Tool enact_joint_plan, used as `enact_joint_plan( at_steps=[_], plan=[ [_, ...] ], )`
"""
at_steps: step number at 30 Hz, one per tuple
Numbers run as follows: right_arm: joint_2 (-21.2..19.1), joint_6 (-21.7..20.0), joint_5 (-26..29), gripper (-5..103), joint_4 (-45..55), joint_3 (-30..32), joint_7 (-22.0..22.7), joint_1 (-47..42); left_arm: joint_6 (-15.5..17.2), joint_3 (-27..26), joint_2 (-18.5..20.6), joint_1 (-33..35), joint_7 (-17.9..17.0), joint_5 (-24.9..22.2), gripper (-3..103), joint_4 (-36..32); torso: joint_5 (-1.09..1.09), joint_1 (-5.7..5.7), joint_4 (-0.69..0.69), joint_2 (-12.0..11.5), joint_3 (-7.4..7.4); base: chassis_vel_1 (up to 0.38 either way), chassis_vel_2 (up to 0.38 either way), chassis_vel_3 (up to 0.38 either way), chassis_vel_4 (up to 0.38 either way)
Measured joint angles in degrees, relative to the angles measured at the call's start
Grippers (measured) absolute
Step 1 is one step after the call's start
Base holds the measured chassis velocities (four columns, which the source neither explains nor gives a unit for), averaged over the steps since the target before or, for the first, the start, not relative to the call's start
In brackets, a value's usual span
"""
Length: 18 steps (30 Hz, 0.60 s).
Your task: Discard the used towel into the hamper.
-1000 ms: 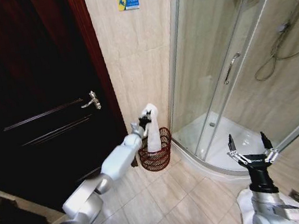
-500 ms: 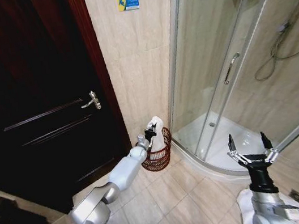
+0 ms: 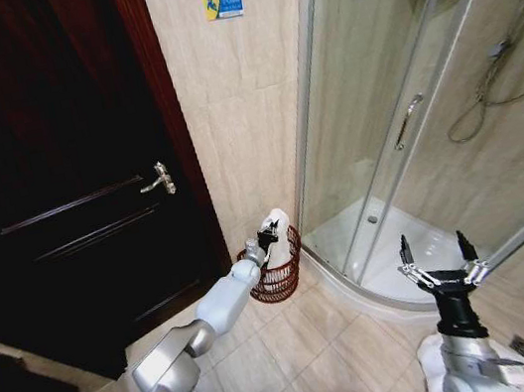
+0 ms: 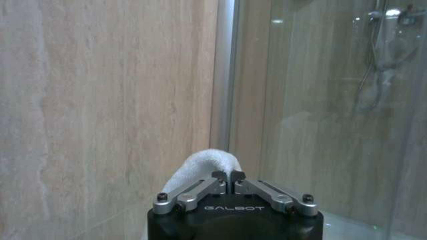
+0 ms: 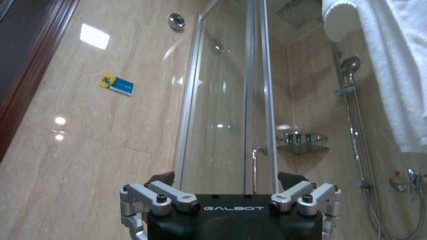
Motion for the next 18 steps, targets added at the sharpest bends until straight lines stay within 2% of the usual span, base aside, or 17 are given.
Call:
enact_joint_plan(
  at_steps=[4,7,9,13,18],
  plan=[
    [0.0,0.0,0.0,100,0.0,0.0,0.0,0.0,0.5,-0.1,0.0,0.3,-0.1,2.0,2,1.0,0.0,0.05,0.0,0.0,0.01,-0.084,0.078,0.069,-0.081],
    [0.0,0.0,0.0,100,0.0,0.0,0.0,0.0,3.0,0.0,-0.3,1.5,-0.2,5.7,2,2.7,0.01,0.0,0.01,0.0,0.0,-0.012,0.018,0.011,-0.01],
    [0.0,0.0,0.0,100,0.0,0.0,0.0,0.0,3.3,0.0,-0.5,1.6,-0.2,6.0,2,3.0,0.01,-0.01,0.01,0.0,0.0,0.0,0.0,0.0,0.0],
    [0.0,0.0,0.0,100,0.0,0.0,0.0,0.0,5.9,2.1,-1.3,2.8,-0.7,7.8,2,4.4,-0.01,-0.04,-0.01,0.0,-0.01,0.0,0.0,0.0,0.0],
    [0.0,0.0,0.0,100,0.0,0.0,0.0,0.0,6.7,4.6,-0.4,3.2,-1.6,8.1,2,3.8,-0.01,-0.02,-0.01,0.0,-0.01,0.0,0.0,0.0,0.0]
  ],
)
